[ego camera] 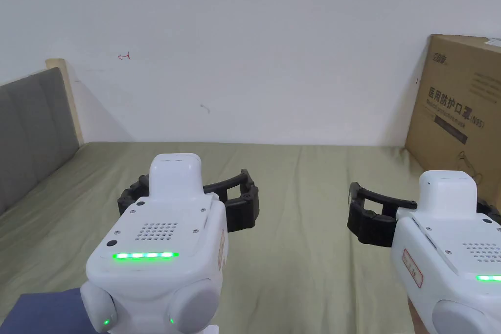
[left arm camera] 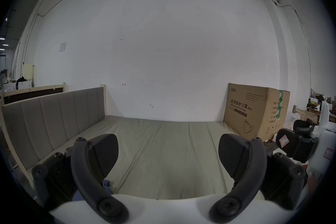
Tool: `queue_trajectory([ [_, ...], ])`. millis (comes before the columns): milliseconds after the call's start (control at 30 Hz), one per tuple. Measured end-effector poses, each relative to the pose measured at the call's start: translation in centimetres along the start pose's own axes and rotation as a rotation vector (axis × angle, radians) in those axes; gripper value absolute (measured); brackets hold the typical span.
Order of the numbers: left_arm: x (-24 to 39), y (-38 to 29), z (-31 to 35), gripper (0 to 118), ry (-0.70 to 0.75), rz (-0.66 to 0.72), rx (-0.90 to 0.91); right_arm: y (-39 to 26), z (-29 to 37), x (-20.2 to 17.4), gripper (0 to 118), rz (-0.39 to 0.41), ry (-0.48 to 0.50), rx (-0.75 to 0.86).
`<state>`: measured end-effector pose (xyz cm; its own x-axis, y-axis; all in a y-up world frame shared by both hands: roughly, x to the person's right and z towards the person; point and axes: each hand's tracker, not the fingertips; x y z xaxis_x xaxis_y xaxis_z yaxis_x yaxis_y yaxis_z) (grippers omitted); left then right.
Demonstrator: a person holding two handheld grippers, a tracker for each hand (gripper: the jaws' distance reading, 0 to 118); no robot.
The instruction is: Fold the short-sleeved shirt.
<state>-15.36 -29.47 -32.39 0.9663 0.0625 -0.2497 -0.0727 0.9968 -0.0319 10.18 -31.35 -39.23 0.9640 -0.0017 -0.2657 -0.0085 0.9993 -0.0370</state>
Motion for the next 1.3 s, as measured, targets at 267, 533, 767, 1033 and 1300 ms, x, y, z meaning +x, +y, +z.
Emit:
queue_trajectory([
  [267, 0.39, -0.18, -0.10, 112, 0.012, 0.004, -0.006, -0.10, -0.09, 0.08, 118, 0.001, -0.004, -0.007],
  [533, 0.37, -0.09, -0.28, 112, 0.008, 0.018, -0.019, -0.26, -0.11, 0.11, 118, 0.002, -0.007, -0.011],
  [767, 0.19, 0.17, -0.12, 112, 0.007, 0.029, -0.012, -0.19, -0.06, 0.10, 118, 0.002, -0.011, -0.008],
  [1033, 0.18, 0.00, -0.13, 112, 0.004, 0.033, -0.021, -0.26, 0.04, -0.01, 118, 0.005, -0.008, -0.010],
  [1300, 0.28, -0.34, -0.03, 112, -0.019, 0.021, -0.015, -0.54, 0.09, 0.31, 118, -0.006, -0.015, -0.020],
])
